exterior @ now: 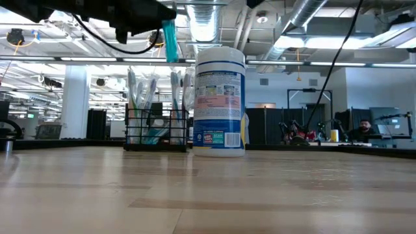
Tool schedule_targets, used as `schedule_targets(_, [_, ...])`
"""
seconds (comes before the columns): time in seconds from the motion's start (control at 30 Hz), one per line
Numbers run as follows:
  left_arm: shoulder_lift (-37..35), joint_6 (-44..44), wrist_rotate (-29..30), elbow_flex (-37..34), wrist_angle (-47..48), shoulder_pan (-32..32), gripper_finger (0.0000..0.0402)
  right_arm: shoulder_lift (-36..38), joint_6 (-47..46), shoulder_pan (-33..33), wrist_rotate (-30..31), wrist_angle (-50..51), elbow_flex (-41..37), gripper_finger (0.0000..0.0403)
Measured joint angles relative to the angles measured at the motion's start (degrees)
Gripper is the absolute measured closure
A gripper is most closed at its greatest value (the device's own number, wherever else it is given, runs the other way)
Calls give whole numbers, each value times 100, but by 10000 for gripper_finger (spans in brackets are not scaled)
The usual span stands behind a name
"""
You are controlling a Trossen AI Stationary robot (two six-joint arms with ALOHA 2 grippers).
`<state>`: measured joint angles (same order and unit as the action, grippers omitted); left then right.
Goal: Pick & Place toothbrushing station
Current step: Put the blue mouthwash into the mesh organizer
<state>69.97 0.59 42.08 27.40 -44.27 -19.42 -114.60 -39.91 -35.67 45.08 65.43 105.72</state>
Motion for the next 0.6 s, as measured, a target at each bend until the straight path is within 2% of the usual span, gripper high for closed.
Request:
schedule_targets(0.27, [0,-545,1332,0,472,5,313,-6,-511,-38,-3,208,-280,208])
schedule_targets(0.6, [33,-1653,1626,0,1146,523,313,-8,-521,-26,-4,240,-309,216])
